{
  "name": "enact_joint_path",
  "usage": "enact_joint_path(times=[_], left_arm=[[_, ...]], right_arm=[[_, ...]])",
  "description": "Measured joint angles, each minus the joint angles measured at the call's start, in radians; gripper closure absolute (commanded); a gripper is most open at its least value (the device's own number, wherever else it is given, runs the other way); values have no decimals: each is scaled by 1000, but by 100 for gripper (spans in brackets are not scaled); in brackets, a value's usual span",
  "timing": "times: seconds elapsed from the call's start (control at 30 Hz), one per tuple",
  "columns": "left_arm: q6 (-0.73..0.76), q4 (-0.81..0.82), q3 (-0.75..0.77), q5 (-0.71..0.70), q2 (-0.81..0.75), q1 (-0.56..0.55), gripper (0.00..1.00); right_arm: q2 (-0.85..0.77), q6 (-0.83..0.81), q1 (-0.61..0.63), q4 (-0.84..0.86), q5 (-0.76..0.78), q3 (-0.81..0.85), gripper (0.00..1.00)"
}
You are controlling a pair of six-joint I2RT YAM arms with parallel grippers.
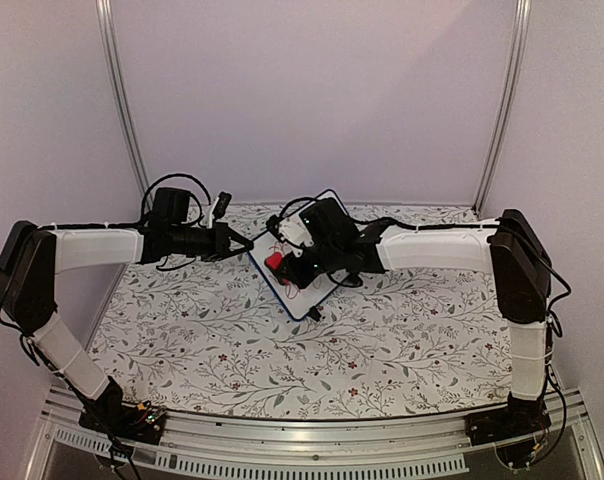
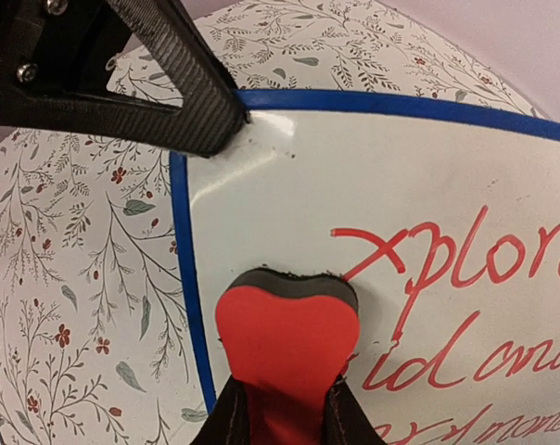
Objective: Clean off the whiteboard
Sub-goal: Erase the whiteboard at the center of the board.
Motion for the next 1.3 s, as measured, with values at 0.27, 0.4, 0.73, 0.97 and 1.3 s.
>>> enact_joint_path(times=[0.27,0.4,0.73,0.97,1.3], left_arm=[[1,2,0,4,0,-2,100],[1,2,0,5,0,-2,100],[0,6,0,13,0,-3,100],[3,6,0,3,0,-2,100],[4,3,0,2,0,-2,100]], right_arm=[[-31,0,0,-2,-6,-68,86],[-36,0,-1,-8,-21,-79,86],[-19,-2,-3,-71,-26,2,86],[20,-8,-4,-113,-27,89,86],[15,-15,13,-91,-16,60,86]])
